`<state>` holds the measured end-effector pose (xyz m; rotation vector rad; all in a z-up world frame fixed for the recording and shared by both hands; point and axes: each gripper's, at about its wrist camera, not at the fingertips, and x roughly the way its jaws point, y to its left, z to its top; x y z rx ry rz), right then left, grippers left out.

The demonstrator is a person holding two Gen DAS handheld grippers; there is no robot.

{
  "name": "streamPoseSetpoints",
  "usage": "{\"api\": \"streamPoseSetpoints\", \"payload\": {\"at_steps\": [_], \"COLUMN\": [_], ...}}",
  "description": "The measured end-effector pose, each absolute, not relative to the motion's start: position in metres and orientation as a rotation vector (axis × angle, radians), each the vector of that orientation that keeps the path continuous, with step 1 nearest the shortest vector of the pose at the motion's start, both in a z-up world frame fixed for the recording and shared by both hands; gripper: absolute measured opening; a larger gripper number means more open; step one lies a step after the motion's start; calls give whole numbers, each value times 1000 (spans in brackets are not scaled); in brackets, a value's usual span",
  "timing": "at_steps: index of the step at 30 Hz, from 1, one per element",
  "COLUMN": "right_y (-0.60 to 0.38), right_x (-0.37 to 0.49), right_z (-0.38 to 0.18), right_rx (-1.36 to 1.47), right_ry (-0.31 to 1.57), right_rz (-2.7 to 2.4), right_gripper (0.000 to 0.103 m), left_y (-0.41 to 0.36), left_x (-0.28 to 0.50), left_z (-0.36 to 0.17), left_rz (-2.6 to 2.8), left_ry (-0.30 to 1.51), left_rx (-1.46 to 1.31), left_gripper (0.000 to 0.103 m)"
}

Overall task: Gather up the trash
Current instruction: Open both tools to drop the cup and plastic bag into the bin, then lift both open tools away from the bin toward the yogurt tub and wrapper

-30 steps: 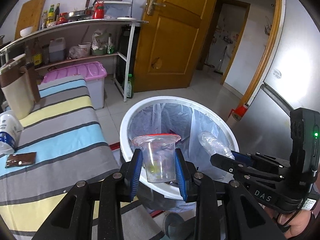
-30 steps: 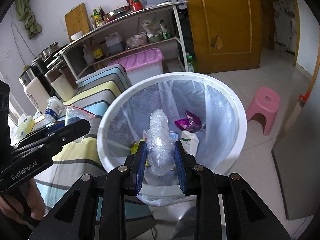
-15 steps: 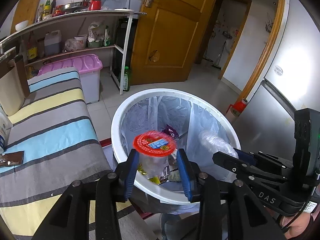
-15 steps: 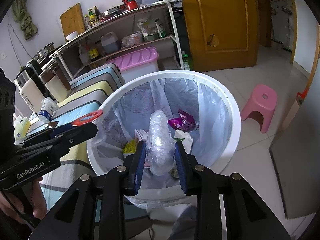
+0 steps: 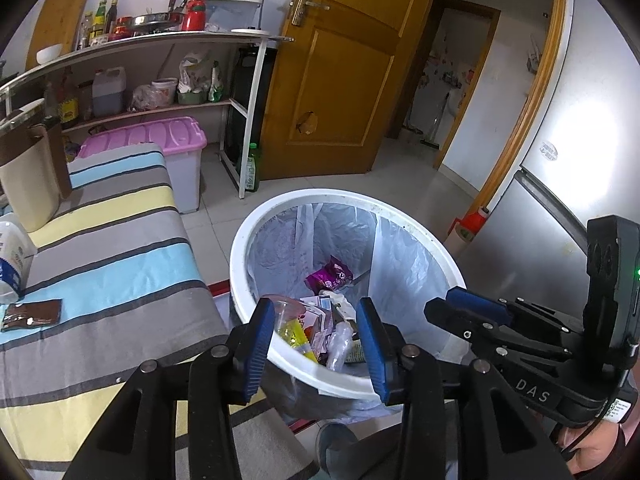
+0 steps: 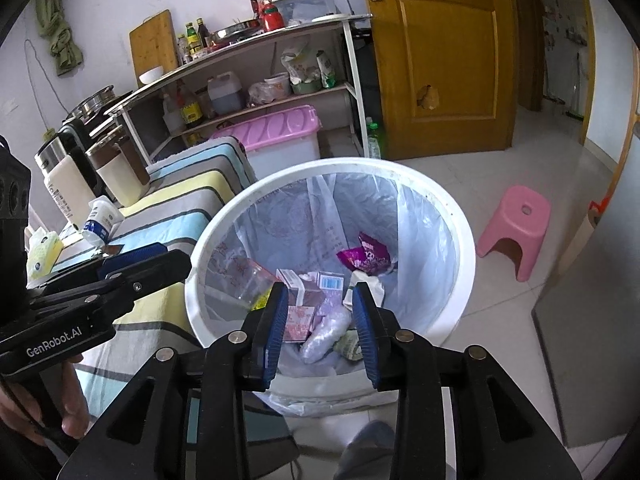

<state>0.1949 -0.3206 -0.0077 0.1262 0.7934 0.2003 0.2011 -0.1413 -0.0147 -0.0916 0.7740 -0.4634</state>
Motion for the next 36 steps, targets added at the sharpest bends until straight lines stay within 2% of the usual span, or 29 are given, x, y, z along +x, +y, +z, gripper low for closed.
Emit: {"api": "streamPoseSetpoints", "payload": {"at_steps": [20,36], "right_y": [-265,-209], "right_x": [159,151], "right_z": [28,22], "right_rx": [50,2], "right_ry": [722,739], "right_rz": [332,502], "right_gripper": [35,35], "left_y": [-82,-18], "left_x": [143,115], "left_z": [14,6], "left_rz": [-376,-238], "left_ry": [681,686], "left_rx": [-124,-161], "left_gripper": [42,42]}}
